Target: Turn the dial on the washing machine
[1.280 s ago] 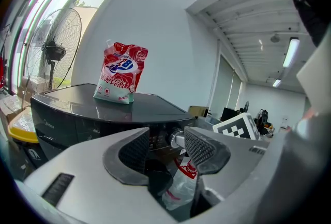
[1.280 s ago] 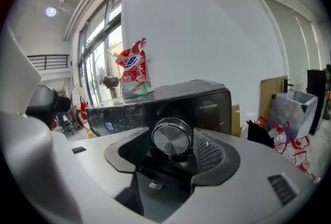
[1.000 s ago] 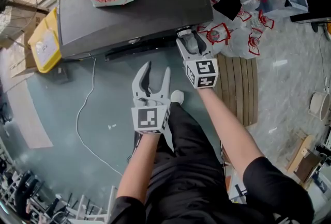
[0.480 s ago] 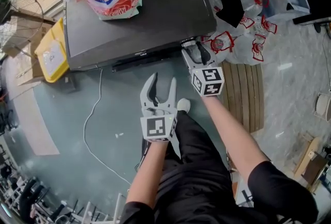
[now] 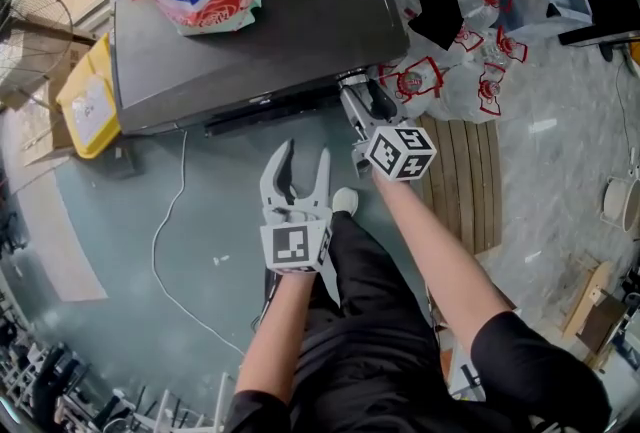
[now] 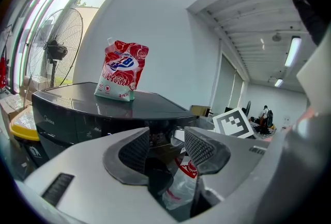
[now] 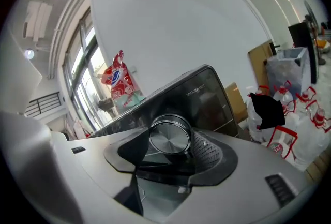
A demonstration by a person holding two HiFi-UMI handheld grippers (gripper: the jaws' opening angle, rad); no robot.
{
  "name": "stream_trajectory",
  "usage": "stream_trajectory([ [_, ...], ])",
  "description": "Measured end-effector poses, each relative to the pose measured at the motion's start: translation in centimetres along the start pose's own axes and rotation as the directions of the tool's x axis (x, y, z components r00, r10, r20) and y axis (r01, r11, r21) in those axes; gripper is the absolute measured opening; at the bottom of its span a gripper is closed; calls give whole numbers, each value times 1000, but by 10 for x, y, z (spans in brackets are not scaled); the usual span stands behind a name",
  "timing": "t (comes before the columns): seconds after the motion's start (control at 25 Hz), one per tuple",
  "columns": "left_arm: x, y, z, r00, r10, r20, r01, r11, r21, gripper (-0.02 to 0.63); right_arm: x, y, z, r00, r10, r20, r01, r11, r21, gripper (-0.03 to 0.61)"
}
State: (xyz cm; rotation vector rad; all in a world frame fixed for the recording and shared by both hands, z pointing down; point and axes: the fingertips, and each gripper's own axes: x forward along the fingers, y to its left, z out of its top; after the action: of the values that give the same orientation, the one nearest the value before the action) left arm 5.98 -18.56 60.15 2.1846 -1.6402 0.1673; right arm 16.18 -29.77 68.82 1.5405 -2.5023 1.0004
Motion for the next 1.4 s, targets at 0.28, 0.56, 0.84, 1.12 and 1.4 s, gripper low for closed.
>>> stream_trajectory([
  [0.28,-3,2,2,1000,0,16,0,1000,-4,187,-2,2,0,1000,-20,-20,19,998,-66,241],
  [0.56,-8,4,12,1000,-5,22,5,1000,6,187,-22,-1,10,995,-37,-93,22,987,-161,241],
  [0.84,-39,2,36,998,-27,62,28,999,-17,180,-71,34,32,991,11,-134,-42,973,-226,188],
  [1.12,-89,10,67,997,-69,39,70,997,-24,102,-123,95,76,994,34,-109,-61,964,-257,41],
  [1.4,-132,25,132,992,-70,105,73,997,-25,21,-147,166,106,990,91,-107,-123,928,-352,11],
])
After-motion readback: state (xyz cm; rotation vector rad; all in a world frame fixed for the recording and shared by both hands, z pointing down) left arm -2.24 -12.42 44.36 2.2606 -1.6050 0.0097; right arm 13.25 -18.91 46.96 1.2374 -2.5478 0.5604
